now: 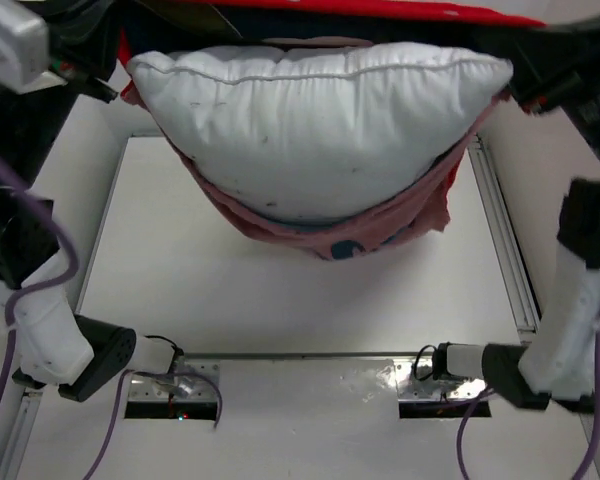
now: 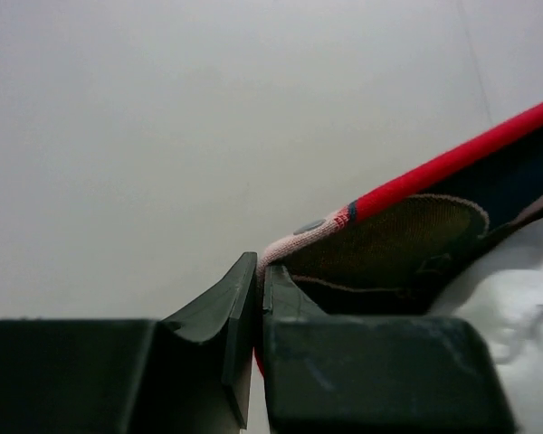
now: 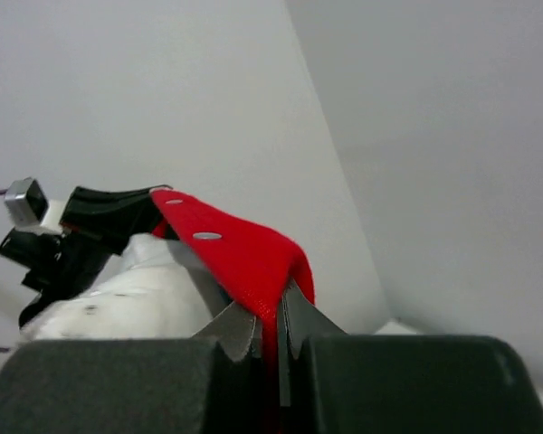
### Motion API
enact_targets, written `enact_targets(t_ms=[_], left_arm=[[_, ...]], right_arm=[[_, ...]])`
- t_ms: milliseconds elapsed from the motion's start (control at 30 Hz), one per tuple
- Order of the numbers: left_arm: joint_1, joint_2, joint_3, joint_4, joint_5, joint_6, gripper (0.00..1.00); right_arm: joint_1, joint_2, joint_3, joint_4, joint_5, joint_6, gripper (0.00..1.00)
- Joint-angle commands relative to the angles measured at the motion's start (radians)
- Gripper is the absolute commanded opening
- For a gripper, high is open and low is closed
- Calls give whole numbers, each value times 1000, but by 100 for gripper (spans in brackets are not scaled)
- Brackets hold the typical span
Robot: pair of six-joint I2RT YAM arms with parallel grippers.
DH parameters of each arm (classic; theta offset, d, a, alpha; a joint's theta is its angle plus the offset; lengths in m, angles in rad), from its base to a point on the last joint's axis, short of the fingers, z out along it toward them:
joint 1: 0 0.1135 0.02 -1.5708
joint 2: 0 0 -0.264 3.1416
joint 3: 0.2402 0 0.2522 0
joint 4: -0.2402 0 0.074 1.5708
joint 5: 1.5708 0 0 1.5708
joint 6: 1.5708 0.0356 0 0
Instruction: Put the pillow into the pillowcase
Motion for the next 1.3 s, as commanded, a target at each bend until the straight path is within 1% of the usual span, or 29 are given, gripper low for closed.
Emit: enact_targets(t_ms=[0, 67, 167, 267, 300, 333, 433, 467, 500, 533, 567, 633, 667, 700, 733, 767, 800, 833, 867, 900, 933, 967, 1000, 1067, 1100, 1133, 1200, 1233, 1267], left_arm=[[106, 117, -219, -21, -382, 38, 0], [107, 148, -240, -19, -414, 35, 0], [110, 174, -185, 19, -483, 38, 0], [115, 156, -69, 94, -532, 29, 0], [113, 156, -16, 108, -543, 29, 0], [113, 162, 102, 120, -554, 46, 0], [109, 157, 286, 195, -597, 109, 0], [104, 143, 289, 267, -655, 139, 0], [104, 133, 290, 290, -677, 222, 0], [103, 128, 289, 301, -686, 254, 0], [100, 126, 287, 295, -695, 288, 0], [101, 114, 270, 261, -706, 288, 0], [101, 111, 263, 179, -663, 272, 0], [101, 113, 266, 133, -631, 209, 0], [101, 108, 260, 90, -594, 177, 0], [101, 105, 243, 11, -500, 151, 0], [104, 94, 170, -21, -450, 88, 0], [104, 87, 121, -41, -410, 62, 0], [107, 79, 23, -86, -351, 34, 0], [109, 74, -28, -105, -297, 19, 0], [109, 70, -76, -133, -263, 8, 0], [107, 68, -114, -144, -255, 8, 0], [109, 62, -166, -151, -256, 8, 0], [109, 64, -168, -141, -298, 8, 0], [110, 71, -129, -125, -324, 12, 0], [110, 73, -104, -90, -376, 23, 0], [109, 87, -20, -56, -414, 51, 0], [109, 96, 8, -27, -449, 70, 0], [110, 100, 35, -10, -468, 84, 0]], right_arm=[[-6, 338, 8, -281, 160, -16, 0], [18, 346, 1, -294, 194, -61, 0], [12, 320, 5, -242, 205, -53, 0], [-17, 286, 94, -153, 197, -14, 0], [-26, 274, 125, -80, 196, 2, 0], [-57, 237, 134, -39, 197, 29, 0], [-115, 139, 139, 119, 220, 91, 0], [-123, 109, 133, 140, 232, 79, 0], [-129, 73, 88, 185, 246, 65, 0], [-129, 36, 47, 213, 259, 47, 0], [-130, -40, -48, 265, 287, 24, 0], [-130, -82, -137, 310, 306, 32, 0], [-130, -71, -174, 298, 309, 42, 0], [-130, -45, -174, 283, 293, 51, 0], [-130, -10, -167, 264, 260, 101, 0], [-127, 31, -159, 241, 178, 138, 0], [-102, 103, -167, 238, 133, 164, 0], [-80, 126, -185, 224, 99, 171, 0], [-24, 146, -238, 162, 64, 143, 0], [3, 142, -271, 111, 65, 104, 0], [29, 130, -306, 47, 81, -2, 0], [53, 116, -372, -50, 103, -56, 0], [89, 93, -390, -85, 149, -129, 0], [98, 85, -382, -158, 170, -161, 0], [98, 85, -360, -168, 180, -176, 0], [97, 87, -282, -187, 186, -179, 0], [87, 108, -181, -213, 206, -191, 0], [78, 116, -74, -222, 211, -190, 0], [72, 125, -26, -218, 214, -178, 0]])
